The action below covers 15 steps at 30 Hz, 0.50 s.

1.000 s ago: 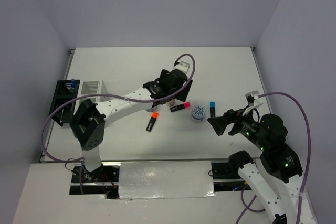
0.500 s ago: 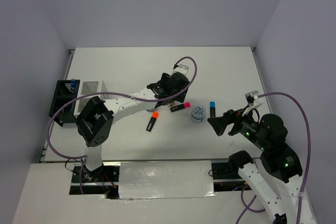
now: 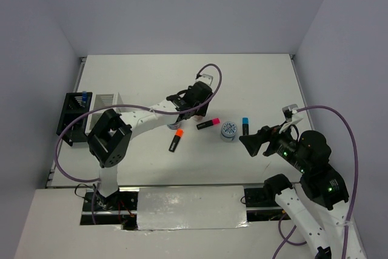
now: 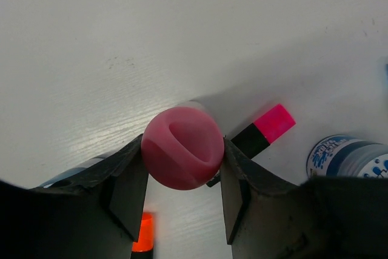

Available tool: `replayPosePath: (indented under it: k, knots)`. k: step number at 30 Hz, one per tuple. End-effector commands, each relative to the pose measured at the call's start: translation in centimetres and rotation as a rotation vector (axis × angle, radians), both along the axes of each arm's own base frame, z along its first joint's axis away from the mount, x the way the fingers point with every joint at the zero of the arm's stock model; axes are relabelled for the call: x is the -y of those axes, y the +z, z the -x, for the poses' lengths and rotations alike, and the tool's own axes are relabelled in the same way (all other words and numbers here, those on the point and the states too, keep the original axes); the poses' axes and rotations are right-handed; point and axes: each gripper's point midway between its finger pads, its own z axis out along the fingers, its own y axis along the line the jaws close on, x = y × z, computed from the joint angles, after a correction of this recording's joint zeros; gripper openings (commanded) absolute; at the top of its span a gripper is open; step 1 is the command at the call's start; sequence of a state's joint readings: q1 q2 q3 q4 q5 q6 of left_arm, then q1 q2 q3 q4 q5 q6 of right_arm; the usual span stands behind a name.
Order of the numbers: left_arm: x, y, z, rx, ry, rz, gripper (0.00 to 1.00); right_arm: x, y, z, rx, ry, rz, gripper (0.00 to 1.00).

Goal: Sort the stationery into containers
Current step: Pick up the stationery from the center of the board.

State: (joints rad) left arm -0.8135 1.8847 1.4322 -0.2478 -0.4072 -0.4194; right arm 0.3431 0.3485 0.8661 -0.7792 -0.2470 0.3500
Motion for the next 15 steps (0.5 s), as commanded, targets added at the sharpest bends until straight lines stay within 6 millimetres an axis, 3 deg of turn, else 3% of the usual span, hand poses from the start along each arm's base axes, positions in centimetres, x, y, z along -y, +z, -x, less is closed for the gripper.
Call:
replayPosePath:
  k: [1, 3, 6, 9, 10, 11, 12, 13, 15]
  knots:
    - [2.7, 5.0, -1.3, 0.111, -0.063, 0.137, 0.00, 0.1, 2.2, -0.2, 0.057, -0.002, -0.009, 1.00]
    - [2.9, 8.3, -1.4, 0.176, -0.079, 0.195, 0.00, 0.2, 2.1, -0.2, 0.054, -0.007, -0.005, 1.00]
    - [1.9, 14.0, -1.3, 0.271, -0.059, 0.259, 0.00, 0.3, 2.0, -0.2, 0.058, -0.015, 0.002, 1.00]
    - [-1.8, 18.7, -1.5, 0.334, 0.052, 0.256, 0.00, 0.3, 1.8, -0.2, 0.058, -0.013, 0.004, 1.00]
    - [-3.5, 20.3, -1.4, 0.351, 0.097, 0.269, 0.00, 0.3, 1.7, -0.2, 0.055, -0.013, 0.004, 1.00]
    - [-6.7, 20.3, -1.9, 0.341, 0.190, 0.222, 0.00, 0.3, 1.7, -0.1, 0.056, -0.010, 0.003, 1.00]
    - [-8.6, 21.1, -1.9, 0.345, 0.241, 0.220, 0.00, 0.3, 1.7, 0.0, 0.056, -0.007, 0.002, 1.00]
    - [-12.4, 22.6, -2.3, 0.360, 0.341, 0.252, 0.00, 0.2, 1.8, 0.0, 0.059, -0.004, -0.001, 1.00]
    - [-17.4, 21.8, -1.8, 0.307, 0.450, 0.229, 0.00, 0.1, 2.0, 0.1, 0.067, 0.000, -0.011, 1.00]
